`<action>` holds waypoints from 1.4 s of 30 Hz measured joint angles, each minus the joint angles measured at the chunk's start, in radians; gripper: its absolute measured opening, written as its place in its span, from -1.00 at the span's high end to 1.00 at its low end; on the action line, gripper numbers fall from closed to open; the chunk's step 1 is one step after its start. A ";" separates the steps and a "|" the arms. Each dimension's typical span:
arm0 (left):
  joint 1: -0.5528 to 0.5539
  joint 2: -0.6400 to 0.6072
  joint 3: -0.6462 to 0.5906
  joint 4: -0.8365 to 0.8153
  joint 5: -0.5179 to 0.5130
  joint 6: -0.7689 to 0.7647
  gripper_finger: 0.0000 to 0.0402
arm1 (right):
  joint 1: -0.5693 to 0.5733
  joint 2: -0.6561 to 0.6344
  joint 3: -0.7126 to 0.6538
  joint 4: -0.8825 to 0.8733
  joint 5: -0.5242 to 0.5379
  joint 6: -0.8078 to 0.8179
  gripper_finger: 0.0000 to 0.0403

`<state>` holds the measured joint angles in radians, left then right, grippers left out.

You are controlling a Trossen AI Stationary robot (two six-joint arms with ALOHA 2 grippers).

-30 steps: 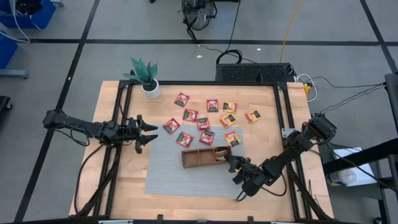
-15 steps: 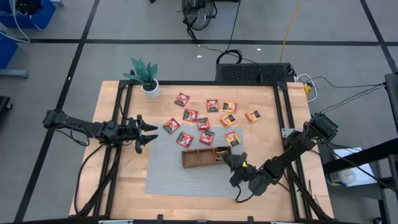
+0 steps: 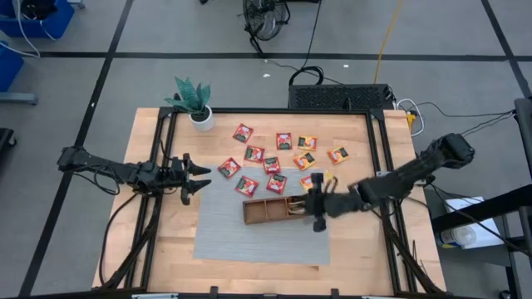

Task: Pick & Place Tea
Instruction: Put the brown tea bag into the right compartment of the wood organizer

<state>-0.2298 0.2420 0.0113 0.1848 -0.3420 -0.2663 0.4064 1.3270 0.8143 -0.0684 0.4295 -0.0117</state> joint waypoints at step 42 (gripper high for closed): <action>0.000 0.000 0.000 0.002 0.000 0.000 -0.02 | -0.029 0.016 -0.036 -0.111 -0.146 0.139 1.00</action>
<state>-0.2298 0.2420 0.0113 0.1870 -0.3418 -0.2663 0.3772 1.3430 0.7780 -0.1797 0.2836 0.1278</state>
